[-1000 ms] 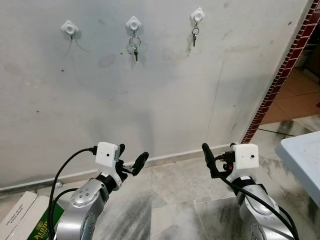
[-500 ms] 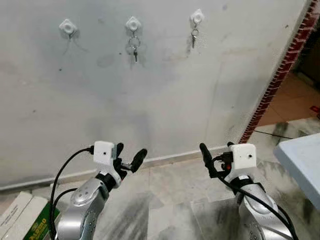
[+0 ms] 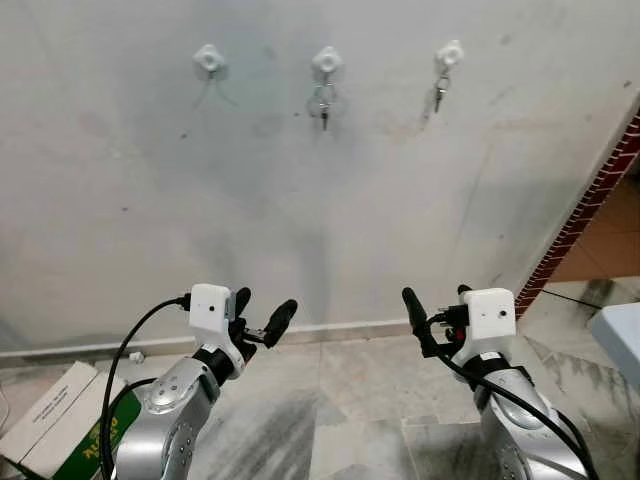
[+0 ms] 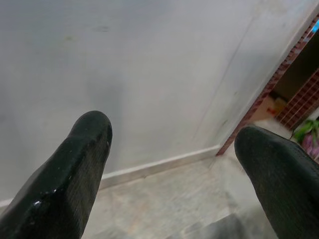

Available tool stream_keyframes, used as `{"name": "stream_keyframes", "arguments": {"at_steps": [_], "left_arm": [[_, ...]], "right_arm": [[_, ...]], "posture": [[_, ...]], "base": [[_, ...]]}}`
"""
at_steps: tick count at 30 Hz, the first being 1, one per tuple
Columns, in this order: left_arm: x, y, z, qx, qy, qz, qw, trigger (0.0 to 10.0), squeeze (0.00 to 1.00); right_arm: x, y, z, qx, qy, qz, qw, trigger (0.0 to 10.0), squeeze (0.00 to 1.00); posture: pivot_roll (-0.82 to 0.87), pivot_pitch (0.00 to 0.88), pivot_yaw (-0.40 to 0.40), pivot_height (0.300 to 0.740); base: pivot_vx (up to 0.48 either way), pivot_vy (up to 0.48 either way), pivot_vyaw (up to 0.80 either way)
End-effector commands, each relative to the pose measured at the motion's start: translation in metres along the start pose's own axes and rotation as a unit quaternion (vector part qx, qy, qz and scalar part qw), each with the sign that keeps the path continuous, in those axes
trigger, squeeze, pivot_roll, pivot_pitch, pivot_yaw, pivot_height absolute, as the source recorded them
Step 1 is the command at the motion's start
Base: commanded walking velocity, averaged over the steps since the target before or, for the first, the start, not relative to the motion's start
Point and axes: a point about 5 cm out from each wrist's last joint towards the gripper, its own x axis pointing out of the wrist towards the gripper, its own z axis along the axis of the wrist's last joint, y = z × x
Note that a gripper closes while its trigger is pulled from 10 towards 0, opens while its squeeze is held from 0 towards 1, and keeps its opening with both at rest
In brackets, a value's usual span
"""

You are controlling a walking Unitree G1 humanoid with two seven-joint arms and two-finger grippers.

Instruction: Hang keys on a hook

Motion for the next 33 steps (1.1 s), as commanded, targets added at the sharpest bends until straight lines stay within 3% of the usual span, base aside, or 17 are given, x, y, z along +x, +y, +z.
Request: {"name": "stream_keyframes", "arguments": {"at_steps": [1,18,33], "left_arm": [[0.002,-0.0002,0.0002,0.002,0.003,-0.001,1.0,10.0,0.0],[0.0026,-0.0007,-0.0002,0.012,0.009,-0.003,1.0,10.0,0.0],[0.0019,-0.0008,-0.0004,0.017,0.011,-0.006,1.0,10.0,0.0]], "right_arm": [[-0.0012,-0.0047,-0.0002,-0.001,-0.001,-0.005,1.0,10.0,0.0],[-0.0005,-0.0052,-0.0001,-0.009,0.002,-0.005,1.0,10.0,0.0],[-0.0002,-0.0043,-0.0021,-0.006,0.01,-0.007,1.0,10.0,0.0]], "posture": [[-0.09,0.0,0.042,0.74],[-0.08,0.0,0.045,0.74],[-0.08,0.0,0.045,0.74]], "base": [[0.0,0.476,0.0],[0.0,0.461,0.0],[0.0,0.0,-0.12]]}}
